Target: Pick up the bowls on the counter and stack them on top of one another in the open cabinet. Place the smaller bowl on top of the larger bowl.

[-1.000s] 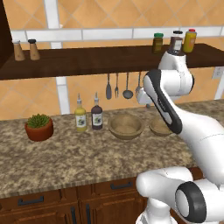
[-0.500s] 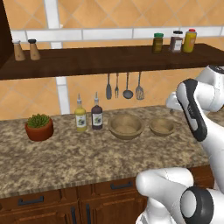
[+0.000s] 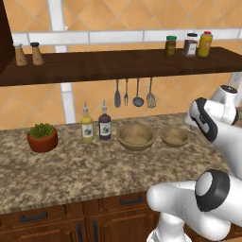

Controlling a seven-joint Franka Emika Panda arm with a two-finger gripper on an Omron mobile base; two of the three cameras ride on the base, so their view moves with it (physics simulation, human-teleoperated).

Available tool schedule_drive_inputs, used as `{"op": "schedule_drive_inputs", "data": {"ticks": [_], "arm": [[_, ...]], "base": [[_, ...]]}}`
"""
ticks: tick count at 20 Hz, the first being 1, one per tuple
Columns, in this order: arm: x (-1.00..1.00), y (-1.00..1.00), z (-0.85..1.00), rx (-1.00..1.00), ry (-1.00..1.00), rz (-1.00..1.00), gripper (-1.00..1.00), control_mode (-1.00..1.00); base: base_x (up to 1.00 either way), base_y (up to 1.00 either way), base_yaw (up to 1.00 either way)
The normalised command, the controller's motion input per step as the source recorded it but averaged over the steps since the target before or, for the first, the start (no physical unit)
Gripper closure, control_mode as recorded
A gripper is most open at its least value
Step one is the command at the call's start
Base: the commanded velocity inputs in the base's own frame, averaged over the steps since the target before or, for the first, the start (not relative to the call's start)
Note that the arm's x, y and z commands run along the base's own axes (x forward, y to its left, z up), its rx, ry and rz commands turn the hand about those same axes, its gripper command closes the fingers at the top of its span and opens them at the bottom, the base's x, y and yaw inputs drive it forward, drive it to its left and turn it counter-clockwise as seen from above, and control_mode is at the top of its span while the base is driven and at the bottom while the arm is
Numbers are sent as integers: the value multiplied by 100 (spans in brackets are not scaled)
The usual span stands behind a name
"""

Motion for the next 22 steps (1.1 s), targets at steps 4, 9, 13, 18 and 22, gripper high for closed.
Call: {"op": "schedule_drive_inputs", "data": {"ticks": [4, 9, 13, 18, 22], "arm": [[54, -4, -53, 1, 0, -1, -100, -100], [56, -3, -39, 0, 0, 0, -100, -100], [24, -13, -28, 0, 1, 0, -100, -100], [14, -32, -40, 3, 0, 0, -100, -100], [30, -10, -42, 1, 0, 0, -100, -100]], "base": [[0, 0, 0], [0, 0, 0], [0, 0, 0], [0, 0, 0], [0, 0, 0]]}}
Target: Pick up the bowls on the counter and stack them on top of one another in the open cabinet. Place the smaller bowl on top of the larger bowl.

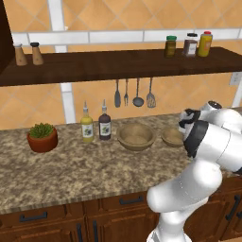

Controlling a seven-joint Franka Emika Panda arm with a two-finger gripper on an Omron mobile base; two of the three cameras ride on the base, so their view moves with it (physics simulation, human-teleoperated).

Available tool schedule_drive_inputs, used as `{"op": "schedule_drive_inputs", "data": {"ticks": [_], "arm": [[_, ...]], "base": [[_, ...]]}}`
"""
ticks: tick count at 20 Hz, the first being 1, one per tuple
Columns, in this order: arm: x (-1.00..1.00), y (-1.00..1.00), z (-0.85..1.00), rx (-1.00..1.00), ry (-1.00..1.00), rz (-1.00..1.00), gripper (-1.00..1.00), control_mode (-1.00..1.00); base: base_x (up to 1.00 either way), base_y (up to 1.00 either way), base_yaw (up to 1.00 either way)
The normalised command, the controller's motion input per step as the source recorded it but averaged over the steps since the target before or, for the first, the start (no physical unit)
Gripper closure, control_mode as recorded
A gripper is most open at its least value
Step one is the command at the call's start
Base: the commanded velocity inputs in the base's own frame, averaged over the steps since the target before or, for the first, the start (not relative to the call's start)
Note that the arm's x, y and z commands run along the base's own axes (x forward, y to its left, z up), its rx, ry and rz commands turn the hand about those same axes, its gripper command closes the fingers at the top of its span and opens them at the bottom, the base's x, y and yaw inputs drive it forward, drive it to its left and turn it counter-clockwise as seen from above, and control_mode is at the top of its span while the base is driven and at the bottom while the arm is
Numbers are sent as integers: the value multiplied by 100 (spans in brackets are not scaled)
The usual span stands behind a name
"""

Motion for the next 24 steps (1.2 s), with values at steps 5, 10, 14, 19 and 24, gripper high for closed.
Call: {"op": "schedule_drive_inputs", "data": {"ticks": [5, 10, 14, 19, 24], "arm": [[47, 0, -18, 0, 2, 0, -100, -100], [32, 1, -39, 0, 6, 0, -100, -100], [35, 1, -35, 0, 4, 0, -100, -100], [3, 0, -5, 2, 0, 0, 100, -100], [-1, 3, 9, 0, -3, 0, 100, -100]], "base": [[0, 0, 0], [0, 0, 0], [0, 0, 0], [0, 0, 0], [0, 0, 0]]}}
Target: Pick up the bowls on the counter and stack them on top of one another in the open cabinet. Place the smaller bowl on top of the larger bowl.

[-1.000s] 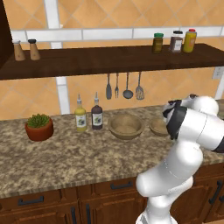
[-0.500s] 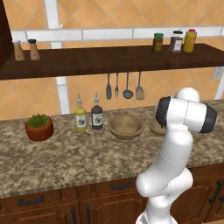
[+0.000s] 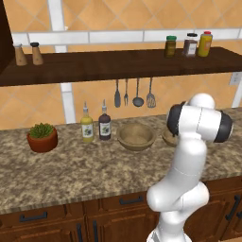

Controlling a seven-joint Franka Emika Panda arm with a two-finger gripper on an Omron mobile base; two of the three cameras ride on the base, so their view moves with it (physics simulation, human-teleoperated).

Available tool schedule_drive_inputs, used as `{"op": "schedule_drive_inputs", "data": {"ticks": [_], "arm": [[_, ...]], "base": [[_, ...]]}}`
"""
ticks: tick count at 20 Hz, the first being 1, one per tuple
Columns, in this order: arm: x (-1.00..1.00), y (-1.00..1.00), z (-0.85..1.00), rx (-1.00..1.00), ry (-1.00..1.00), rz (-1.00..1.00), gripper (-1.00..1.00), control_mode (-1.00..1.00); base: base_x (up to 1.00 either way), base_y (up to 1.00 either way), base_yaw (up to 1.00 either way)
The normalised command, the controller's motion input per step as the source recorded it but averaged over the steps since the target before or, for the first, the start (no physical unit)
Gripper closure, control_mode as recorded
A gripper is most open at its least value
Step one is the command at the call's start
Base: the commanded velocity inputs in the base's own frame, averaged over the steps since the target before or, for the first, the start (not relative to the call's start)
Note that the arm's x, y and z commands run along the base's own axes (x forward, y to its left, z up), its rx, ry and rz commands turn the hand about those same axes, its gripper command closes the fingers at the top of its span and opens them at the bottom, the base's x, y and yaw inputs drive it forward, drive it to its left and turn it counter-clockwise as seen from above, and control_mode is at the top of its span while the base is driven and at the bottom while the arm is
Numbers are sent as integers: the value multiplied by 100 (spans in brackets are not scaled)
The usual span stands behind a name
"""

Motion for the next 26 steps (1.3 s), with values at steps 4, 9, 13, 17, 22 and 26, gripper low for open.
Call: {"op": "schedule_drive_inputs", "data": {"ticks": [4, 9, 13, 17, 22, 26], "arm": [[-14, 4, 79, 0, -25, 0, 100, -100], [0, 60, 48, -1, -4, 0, 100, -100], [13, 98, 35, -5, 0, 0, 100, -100], [0, 98, 36, 0, 0, 0, 100, -100], [0, 100, 11, -7, 0, 2, 100, -100], [6, 84, -1, -12, 7, 2, 100, -100]], "base": [[0, 0, 0], [0, 0, 0], [0, 0, 0], [0, 0, 0], [0, 0, 0], [0, 0, 0]]}}
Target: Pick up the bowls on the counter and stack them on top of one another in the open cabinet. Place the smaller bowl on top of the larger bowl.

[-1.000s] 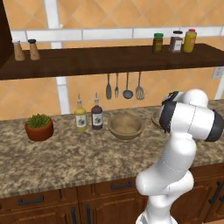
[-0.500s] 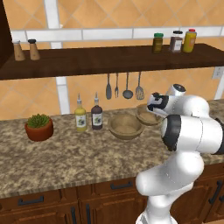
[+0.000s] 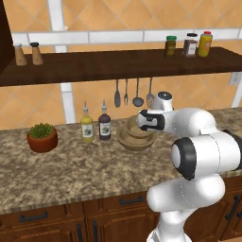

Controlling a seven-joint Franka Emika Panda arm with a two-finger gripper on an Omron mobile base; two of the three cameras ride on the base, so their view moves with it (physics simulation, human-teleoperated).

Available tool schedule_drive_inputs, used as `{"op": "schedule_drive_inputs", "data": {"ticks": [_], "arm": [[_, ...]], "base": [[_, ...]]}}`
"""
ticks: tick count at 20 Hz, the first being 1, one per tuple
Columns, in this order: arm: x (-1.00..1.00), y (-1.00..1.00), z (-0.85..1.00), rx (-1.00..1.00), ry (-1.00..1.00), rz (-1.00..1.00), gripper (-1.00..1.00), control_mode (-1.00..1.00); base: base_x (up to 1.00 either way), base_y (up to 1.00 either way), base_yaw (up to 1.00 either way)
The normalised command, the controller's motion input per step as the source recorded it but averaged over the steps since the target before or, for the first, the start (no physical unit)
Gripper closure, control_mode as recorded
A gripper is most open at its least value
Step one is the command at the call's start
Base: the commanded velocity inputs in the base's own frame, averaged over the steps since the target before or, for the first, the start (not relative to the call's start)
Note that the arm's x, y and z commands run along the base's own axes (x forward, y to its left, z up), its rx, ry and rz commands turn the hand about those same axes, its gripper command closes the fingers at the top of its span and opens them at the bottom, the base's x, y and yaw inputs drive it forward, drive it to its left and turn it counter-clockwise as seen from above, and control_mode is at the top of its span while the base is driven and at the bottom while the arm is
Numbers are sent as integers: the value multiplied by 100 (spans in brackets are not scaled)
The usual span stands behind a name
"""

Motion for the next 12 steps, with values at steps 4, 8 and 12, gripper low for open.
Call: {"op": "schedule_drive_inputs", "data": {"ticks": [4, 8, 12], "arm": [[1, 50, -13, -15, 10, 2, 100, -100], [5, 9, -16, -11, 7, 1, 100, -100], [10, -3, -4, -2, 0, 0, 100, -100]], "base": [[0, 0, 0], [0, 0, 0], [0, 0, 0]]}}
